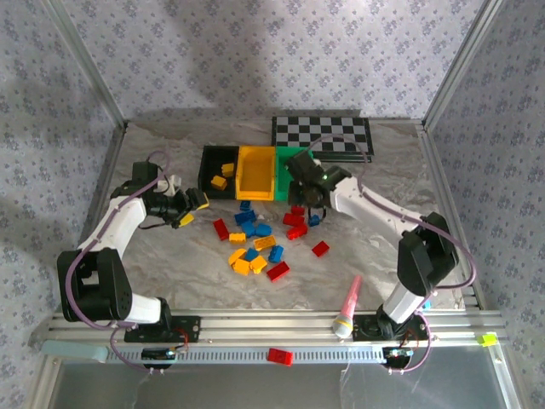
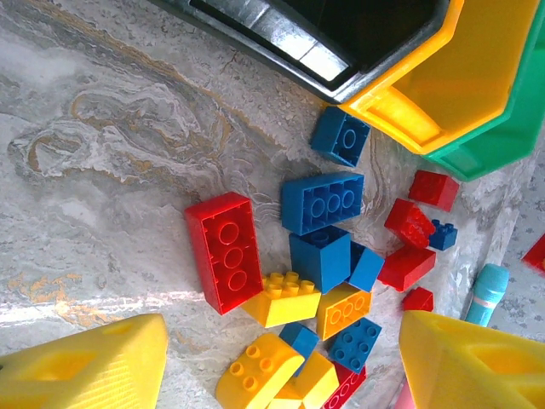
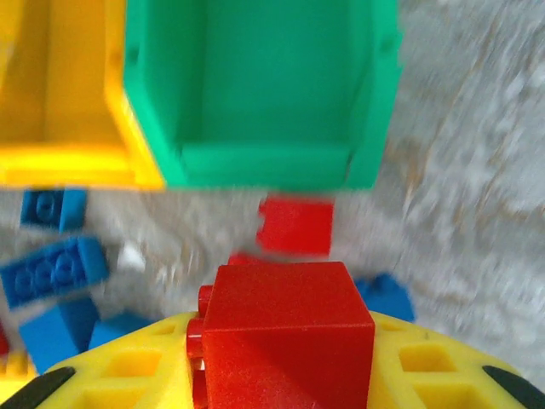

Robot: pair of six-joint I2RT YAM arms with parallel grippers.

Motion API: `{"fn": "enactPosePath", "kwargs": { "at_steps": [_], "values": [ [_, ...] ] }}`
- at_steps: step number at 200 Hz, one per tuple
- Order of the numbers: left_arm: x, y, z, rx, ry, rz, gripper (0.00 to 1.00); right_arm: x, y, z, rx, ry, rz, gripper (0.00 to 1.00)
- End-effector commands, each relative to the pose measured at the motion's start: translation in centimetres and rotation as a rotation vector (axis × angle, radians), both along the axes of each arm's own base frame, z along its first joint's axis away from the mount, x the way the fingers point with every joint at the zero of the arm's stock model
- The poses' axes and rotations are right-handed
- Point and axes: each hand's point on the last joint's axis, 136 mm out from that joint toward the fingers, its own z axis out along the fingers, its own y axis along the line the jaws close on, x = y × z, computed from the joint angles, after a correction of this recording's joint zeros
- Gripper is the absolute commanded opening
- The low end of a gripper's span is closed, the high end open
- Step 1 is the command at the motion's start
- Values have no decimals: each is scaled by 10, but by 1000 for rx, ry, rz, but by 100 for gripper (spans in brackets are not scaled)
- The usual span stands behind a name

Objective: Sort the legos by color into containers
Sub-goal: Place the lego in the container, then pick up the lego from the center of the table.

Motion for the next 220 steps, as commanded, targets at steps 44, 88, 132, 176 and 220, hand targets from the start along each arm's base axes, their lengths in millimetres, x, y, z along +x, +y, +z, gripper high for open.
{"fn": "enactPosePath", "kwargs": {
  "at_steps": [44, 88, 132, 176, 220],
  "values": [
    [-5, -5, -1, -30, 15, -19, 72, 67, 13, 4, -32, -50, 64, 62],
    [-4, -8, -8, -49, 35, -13, 72, 20, -18, -18, -81, 2, 32, 63],
    [-4, -22, -23, -57, 67, -39, 72, -31, -52, -58, -109, 98, -2, 57],
    [-3, -28, -10, -67, 59, -71, 72, -37, -43, -92, -122, 192, 32, 52],
    [-22, -25, 2, -33, 69, -134, 72, -29, -43, -114, -145, 192, 30, 49]
  ]
}}
